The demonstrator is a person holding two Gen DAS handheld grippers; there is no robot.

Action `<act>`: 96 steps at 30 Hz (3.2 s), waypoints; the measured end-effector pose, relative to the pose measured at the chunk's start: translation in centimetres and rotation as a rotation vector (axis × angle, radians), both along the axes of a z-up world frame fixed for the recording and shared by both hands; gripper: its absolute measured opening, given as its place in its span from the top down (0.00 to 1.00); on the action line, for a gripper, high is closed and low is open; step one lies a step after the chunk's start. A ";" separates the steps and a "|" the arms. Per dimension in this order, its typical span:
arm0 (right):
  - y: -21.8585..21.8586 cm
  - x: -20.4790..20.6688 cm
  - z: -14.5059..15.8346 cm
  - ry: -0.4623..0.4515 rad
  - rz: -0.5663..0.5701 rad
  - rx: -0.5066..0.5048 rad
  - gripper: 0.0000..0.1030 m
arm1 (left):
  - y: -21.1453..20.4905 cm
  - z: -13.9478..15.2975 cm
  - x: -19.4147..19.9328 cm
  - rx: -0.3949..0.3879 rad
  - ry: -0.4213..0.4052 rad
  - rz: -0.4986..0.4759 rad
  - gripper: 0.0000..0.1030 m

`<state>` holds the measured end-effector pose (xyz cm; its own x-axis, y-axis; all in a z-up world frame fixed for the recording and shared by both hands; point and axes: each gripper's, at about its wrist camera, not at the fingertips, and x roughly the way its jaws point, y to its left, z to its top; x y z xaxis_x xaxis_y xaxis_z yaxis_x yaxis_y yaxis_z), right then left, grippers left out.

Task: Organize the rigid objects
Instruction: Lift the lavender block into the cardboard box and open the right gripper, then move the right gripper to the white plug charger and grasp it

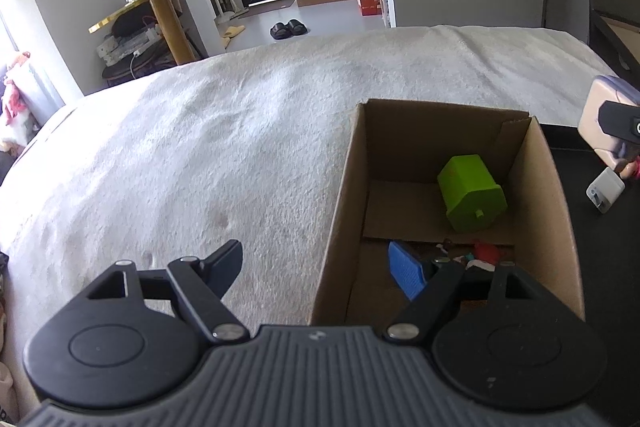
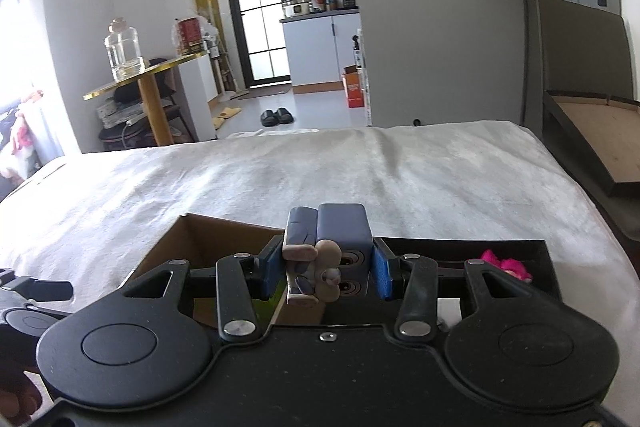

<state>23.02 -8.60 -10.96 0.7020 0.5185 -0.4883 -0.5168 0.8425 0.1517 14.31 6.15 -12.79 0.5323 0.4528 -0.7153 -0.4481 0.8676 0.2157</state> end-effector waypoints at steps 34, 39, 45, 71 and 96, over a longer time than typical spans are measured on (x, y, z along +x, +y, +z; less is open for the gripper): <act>7.0 -0.9 -3.1 0.043 0.114 -0.106 0.57 | 1.9 -2.3 -0.6 -0.121 -0.036 0.005 0.67; 8.1 -0.7 -3.4 0.062 0.145 -0.101 0.57 | 1.9 -2.2 -0.8 -0.143 -0.044 -0.005 0.82; 8.3 -0.8 -3.2 0.075 0.162 -0.083 0.54 | 1.7 -2.2 -0.7 -0.146 -0.046 -0.007 0.86; -0.5 -0.8 -0.7 0.017 0.012 0.022 0.33 | -1.1 0.5 0.6 -0.032 -0.057 -0.017 0.50; -4.6 0.5 -4.0 0.103 -0.061 0.006 0.16 | -4.2 0.1 2.4 0.042 0.005 -0.058 0.34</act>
<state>23.50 -13.18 -14.97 0.6781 0.4800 -0.5566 -0.4463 0.8706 0.2070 16.73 1.91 -12.67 0.5552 0.4509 -0.6989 -0.3963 0.8822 0.2543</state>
